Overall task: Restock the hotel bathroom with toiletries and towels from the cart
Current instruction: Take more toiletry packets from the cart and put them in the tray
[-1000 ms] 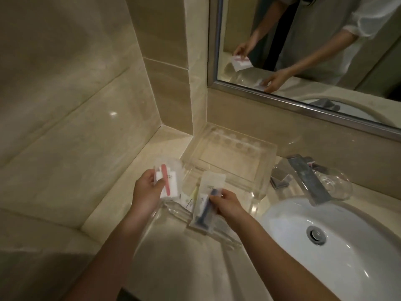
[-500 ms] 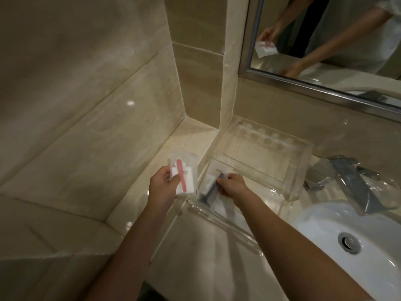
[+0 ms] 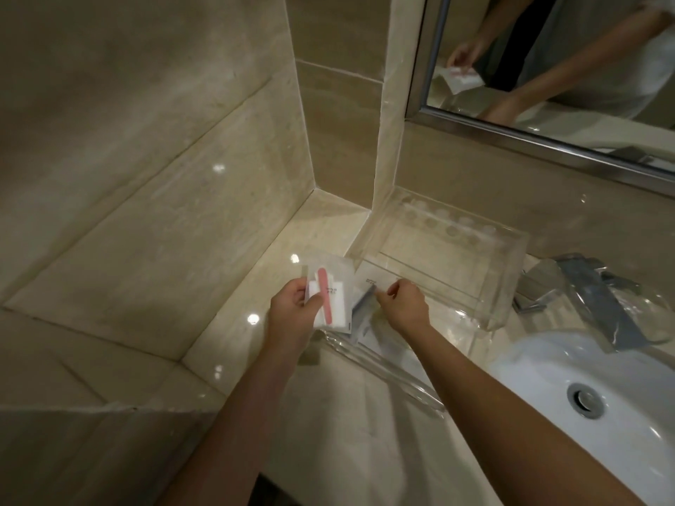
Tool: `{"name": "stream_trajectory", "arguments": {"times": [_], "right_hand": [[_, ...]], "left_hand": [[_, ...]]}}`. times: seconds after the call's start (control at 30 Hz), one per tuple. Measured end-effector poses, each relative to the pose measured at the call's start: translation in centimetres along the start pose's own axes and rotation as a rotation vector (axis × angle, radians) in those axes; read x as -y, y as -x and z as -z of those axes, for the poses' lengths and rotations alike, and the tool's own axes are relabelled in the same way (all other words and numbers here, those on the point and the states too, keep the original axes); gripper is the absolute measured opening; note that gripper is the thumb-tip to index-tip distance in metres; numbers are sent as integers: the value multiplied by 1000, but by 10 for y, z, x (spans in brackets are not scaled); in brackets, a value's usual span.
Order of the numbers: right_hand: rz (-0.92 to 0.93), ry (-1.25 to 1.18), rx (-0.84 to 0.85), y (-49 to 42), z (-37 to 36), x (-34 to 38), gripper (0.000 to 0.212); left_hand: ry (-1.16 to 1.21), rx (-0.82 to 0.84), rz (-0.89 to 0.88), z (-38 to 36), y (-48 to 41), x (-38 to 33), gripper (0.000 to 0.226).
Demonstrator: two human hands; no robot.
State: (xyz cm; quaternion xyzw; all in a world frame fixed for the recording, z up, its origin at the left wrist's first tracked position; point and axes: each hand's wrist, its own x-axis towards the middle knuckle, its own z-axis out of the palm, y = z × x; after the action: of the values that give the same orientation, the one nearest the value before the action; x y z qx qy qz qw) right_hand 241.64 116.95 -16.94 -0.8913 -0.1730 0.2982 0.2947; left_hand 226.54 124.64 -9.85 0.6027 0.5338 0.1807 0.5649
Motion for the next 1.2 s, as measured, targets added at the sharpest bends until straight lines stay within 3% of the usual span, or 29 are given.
{"name": "stream_trajectory", "arguments": {"times": [0.1, 0.2, 0.27, 0.37, 0.53, 0.63, 0.73, 0.9, 1.2], "right_hand": [[75, -127, -23, 25, 10, -9, 19], [122, -516, 173, 60, 32, 0, 21], [180, -596, 296, 75, 45, 5, 18], [223, -565, 299, 82, 49, 4, 8], [185, -512, 201, 79, 46, -14, 10], [98, -516, 116, 70, 44, -32, 12], [-42, -518, 65, 59, 43, -54, 13], [-179, -472, 52, 48, 32, -76, 19], [-158, -330, 79, 41, 8, -51, 21]], "left_hand": [[17, 40, 41, -2, 1, 2, 23], [17, 98, 60, -8, 6, 4, 27], [10, 137, 52, -12, 10, 5, 29], [23, 194, 28, -19, 16, 5, 29], [-24, 285, -48, -30, 22, 8, 19], [-62, 254, -112, -39, 18, 14, 22], [-210, 216, -218, -49, 16, 25, 25], [-679, 277, -443, -56, 10, 55, 35], [-763, 323, -521, -58, 7, 65, 43]]}}
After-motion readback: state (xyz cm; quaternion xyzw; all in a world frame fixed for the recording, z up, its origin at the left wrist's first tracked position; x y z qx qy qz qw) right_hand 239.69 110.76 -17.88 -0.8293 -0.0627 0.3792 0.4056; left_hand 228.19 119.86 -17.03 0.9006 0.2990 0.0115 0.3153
